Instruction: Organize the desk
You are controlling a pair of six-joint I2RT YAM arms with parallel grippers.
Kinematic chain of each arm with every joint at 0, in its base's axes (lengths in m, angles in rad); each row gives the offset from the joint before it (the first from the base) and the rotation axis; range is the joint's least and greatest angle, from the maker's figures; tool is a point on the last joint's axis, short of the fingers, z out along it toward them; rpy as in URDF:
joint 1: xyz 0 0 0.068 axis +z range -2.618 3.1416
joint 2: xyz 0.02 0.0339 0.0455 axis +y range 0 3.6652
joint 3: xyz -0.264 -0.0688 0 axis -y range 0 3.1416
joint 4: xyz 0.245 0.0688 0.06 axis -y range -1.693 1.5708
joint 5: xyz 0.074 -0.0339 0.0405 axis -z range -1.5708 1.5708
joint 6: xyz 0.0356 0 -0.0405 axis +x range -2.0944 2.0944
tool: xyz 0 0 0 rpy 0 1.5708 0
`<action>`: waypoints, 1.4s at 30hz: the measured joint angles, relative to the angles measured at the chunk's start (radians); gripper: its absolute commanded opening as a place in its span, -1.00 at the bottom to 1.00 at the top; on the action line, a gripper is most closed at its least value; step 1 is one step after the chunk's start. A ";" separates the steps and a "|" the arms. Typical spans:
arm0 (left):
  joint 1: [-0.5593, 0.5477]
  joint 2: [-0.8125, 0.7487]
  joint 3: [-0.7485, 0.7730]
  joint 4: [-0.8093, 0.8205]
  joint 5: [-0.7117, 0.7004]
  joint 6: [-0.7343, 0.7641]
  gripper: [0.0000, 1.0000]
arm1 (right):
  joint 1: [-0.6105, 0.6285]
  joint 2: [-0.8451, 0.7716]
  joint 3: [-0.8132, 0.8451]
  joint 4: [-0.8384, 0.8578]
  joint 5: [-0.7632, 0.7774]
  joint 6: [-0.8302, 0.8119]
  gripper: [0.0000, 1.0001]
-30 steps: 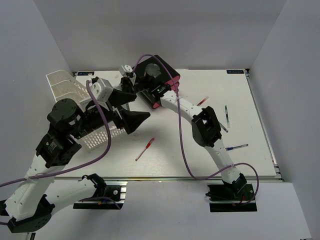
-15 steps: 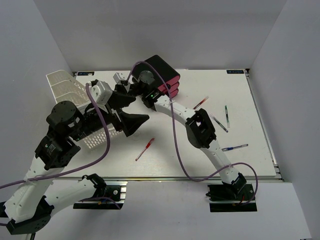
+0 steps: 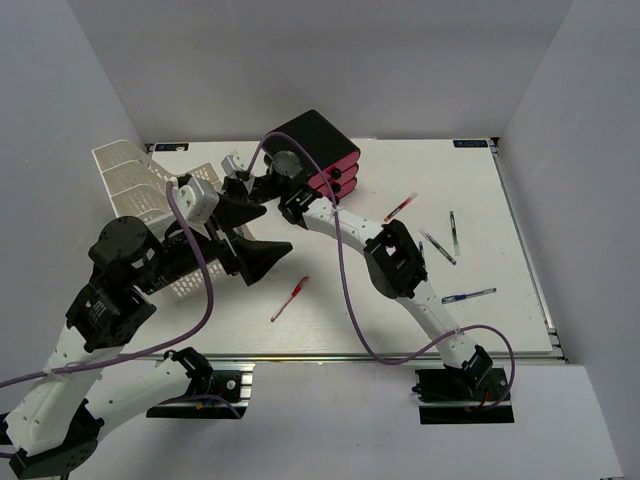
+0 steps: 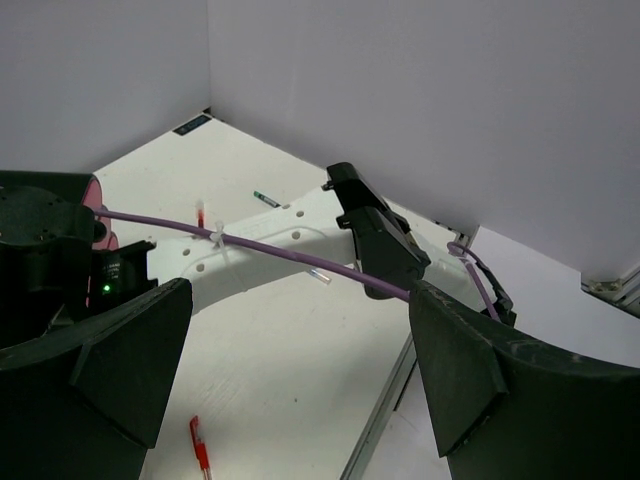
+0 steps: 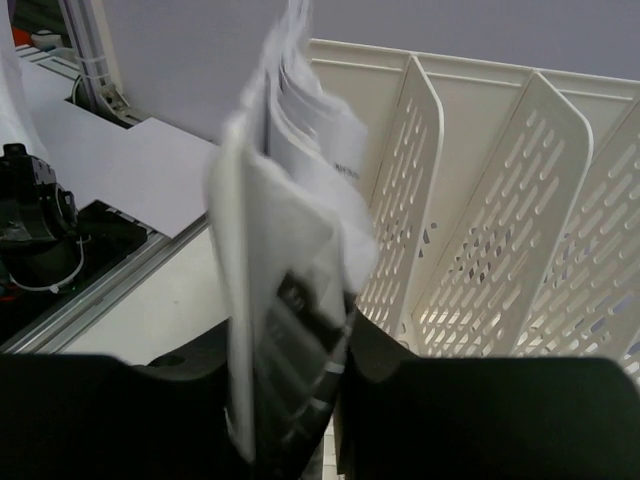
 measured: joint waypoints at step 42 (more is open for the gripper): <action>-0.015 0.364 -0.222 0.129 -0.008 -0.116 -1.00 | -0.490 -1.023 -0.826 -1.019 0.584 -0.213 -0.18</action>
